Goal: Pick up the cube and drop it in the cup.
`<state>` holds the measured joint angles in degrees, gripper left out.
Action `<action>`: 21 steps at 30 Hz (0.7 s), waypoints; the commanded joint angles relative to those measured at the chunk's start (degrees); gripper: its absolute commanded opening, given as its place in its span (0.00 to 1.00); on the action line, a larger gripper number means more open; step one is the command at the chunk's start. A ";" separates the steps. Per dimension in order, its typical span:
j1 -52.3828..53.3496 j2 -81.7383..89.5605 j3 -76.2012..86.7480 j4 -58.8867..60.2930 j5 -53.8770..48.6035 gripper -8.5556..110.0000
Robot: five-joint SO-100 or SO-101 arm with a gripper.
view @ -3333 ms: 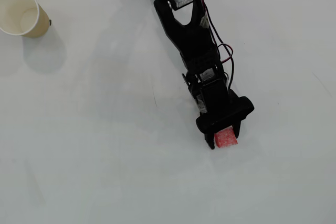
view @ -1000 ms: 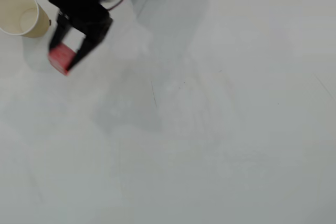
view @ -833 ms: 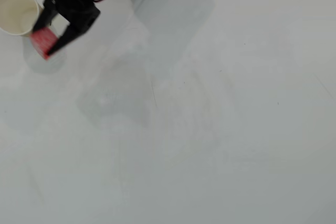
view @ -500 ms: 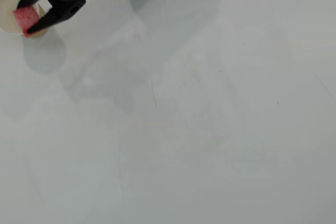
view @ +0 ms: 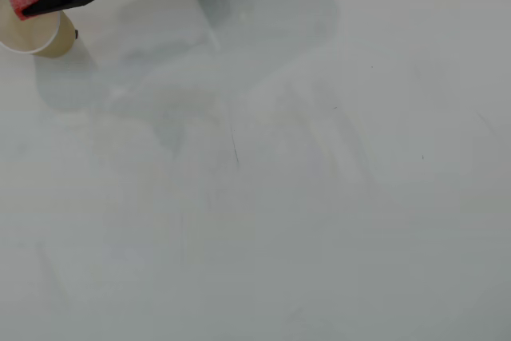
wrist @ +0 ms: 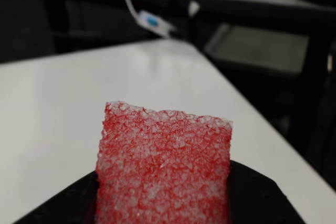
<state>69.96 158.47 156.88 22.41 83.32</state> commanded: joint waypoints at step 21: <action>-0.62 -14.77 -19.07 0.70 0.09 0.07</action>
<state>70.05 144.49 148.54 22.85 83.23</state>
